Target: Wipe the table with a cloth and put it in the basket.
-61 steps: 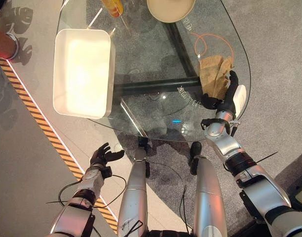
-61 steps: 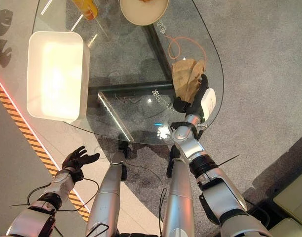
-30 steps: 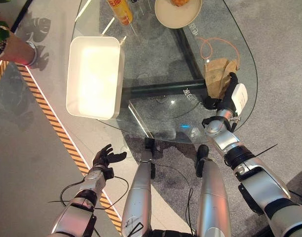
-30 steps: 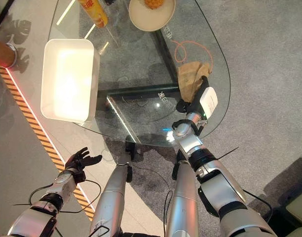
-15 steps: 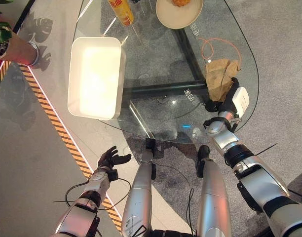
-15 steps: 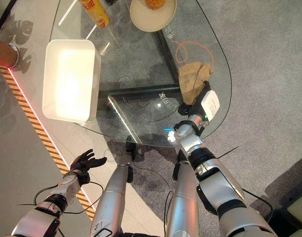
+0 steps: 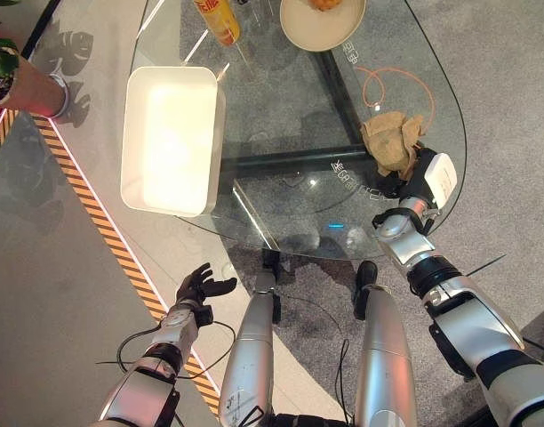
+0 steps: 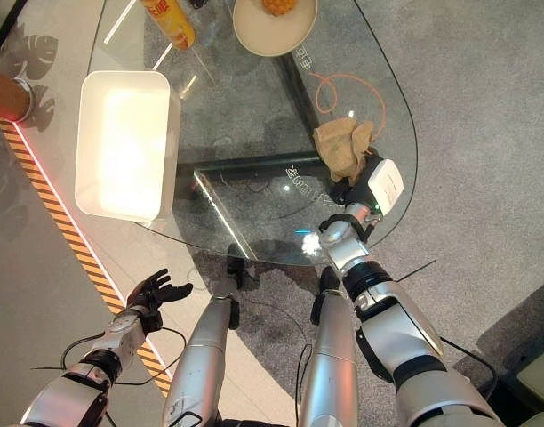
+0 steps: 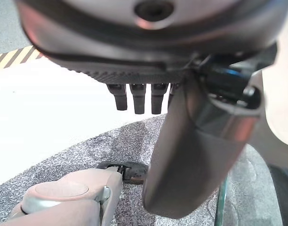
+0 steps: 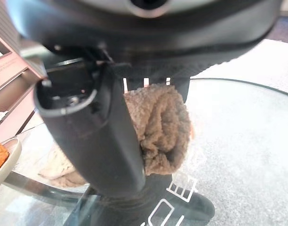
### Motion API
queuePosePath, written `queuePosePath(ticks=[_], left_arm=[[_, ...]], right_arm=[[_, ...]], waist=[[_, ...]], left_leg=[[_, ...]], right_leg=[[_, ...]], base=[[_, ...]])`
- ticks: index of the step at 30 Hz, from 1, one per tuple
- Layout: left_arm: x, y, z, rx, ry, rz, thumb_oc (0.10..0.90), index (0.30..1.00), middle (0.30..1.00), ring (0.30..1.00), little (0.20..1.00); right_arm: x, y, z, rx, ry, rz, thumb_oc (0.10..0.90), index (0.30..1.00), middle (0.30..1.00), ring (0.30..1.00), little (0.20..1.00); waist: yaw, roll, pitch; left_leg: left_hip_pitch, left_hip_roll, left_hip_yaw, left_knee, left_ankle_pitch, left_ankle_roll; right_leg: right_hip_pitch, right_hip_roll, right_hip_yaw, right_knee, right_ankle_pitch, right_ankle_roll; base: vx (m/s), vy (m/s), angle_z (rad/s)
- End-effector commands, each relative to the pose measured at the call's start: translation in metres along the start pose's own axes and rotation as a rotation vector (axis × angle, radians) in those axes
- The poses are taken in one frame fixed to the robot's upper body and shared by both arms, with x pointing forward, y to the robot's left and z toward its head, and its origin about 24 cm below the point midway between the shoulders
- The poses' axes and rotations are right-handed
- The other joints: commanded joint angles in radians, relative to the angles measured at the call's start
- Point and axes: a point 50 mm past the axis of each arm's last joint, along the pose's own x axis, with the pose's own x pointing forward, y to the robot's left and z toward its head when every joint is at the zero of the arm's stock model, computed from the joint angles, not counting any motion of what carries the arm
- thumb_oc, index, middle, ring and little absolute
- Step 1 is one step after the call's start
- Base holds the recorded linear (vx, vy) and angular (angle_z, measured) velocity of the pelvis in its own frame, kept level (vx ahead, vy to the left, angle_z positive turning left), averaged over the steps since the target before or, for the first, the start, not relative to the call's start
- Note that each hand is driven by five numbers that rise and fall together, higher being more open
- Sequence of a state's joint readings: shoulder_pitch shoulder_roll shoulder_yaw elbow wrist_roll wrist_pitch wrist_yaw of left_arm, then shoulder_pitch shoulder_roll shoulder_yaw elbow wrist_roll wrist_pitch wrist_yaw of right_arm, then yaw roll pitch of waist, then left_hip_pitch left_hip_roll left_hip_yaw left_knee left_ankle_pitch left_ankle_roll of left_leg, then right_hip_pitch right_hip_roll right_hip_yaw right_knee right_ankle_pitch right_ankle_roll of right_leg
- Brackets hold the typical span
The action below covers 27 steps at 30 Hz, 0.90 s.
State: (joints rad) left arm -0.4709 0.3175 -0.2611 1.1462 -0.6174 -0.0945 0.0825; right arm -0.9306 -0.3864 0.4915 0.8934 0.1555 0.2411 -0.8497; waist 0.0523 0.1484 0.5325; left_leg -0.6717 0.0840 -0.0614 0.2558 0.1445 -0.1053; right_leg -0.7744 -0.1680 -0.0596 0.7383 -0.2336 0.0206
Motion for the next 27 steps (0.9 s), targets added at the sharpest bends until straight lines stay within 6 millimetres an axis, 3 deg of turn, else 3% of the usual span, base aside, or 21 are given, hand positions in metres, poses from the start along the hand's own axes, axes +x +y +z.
queuePosePath(ticks=[1,13,27], left_arm=[[0.000,0.012,0.000,-0.008,0.004,0.075,0.800,0.900,0.900,0.900,0.900],[0.000,0.012,0.001,-0.006,0.002,0.074,0.800,0.900,0.900,0.900,0.900],[0.003,0.007,0.013,0.019,-0.019,0.052,0.800,0.900,0.900,0.900,0.900]], right_arm=[[0.004,-0.005,0.036,0.021,-0.150,-0.031,0.100,0.300,0.300,0.300,0.200],[0.004,-0.005,0.045,-0.028,-0.220,-0.016,0.100,0.300,0.300,0.300,0.200],[0.001,-0.003,0.093,-0.217,-0.484,0.036,0.100,0.300,0.300,0.300,0.200]], waist=[[0.003,0.008,-0.012],[0.006,0.003,-0.012],[0.034,0.021,-0.012]], left_leg=[[-0.007,-0.094,0.093,0.135,-0.138,0.090],[-0.009,-0.094,0.090,0.129,-0.135,0.091],[-0.028,-0.107,0.074,0.130,-0.126,0.092]], right_leg=[[0.043,0.025,-0.038,-0.213,0.135,-0.028],[0.042,0.029,-0.044,-0.218,0.138,-0.027],[0.024,0.018,-0.056,-0.214,0.143,-0.026]], base=[[0.00,0.000,0.00],[0.00,0.000,0.00],[0.00,0.000,0.00]])
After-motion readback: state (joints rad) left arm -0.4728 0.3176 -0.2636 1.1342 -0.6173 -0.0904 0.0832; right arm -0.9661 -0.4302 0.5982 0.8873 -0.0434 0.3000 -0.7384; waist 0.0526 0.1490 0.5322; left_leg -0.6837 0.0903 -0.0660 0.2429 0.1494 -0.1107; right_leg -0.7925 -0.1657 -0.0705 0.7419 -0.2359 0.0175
